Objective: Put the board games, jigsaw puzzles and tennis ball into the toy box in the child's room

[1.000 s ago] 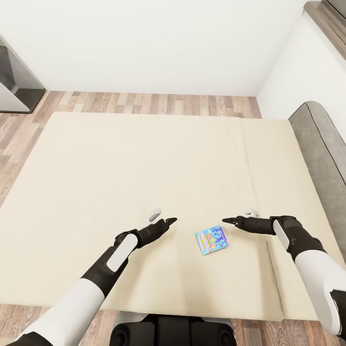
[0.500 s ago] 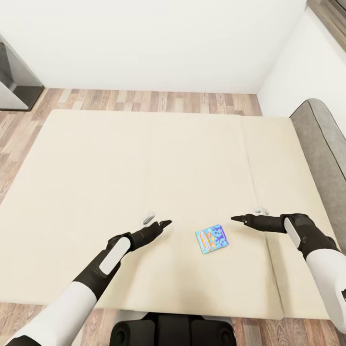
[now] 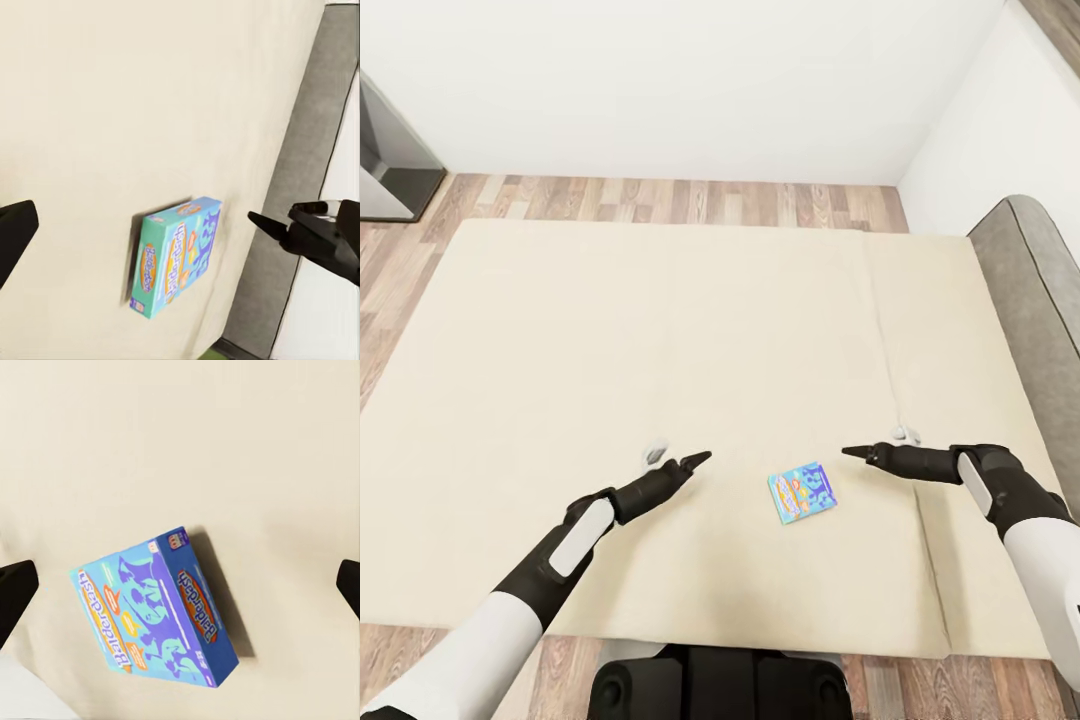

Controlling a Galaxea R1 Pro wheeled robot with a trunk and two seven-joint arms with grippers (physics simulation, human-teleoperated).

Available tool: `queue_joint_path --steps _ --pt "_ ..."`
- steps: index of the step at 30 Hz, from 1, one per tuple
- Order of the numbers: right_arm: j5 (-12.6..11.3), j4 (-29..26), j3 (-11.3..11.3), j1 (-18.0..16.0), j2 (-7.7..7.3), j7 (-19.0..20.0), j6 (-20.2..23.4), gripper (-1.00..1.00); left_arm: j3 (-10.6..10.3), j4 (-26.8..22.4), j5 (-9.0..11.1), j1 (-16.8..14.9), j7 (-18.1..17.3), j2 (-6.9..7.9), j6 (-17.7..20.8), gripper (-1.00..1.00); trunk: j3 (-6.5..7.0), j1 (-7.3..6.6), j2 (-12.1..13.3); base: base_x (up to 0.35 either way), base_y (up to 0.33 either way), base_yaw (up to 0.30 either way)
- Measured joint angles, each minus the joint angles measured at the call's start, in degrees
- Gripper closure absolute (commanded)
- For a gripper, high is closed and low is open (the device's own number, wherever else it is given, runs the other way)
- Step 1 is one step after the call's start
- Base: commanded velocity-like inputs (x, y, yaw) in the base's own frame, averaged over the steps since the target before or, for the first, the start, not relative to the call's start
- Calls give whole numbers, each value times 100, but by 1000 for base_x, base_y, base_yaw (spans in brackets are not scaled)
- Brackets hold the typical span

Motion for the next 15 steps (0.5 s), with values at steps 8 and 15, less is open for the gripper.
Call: queue_joint_path --steps 8,15 --pt "8 14 -4 0 -28 250 -101 -100 127 15 -1 47 -205 38 4 -100 -73 0 0 0 0 0" --pt "5 18 -1 2 -32 318 -129 -100 160 18 6 64 -297 47 5 -100 -138 0 0 0 0 1"
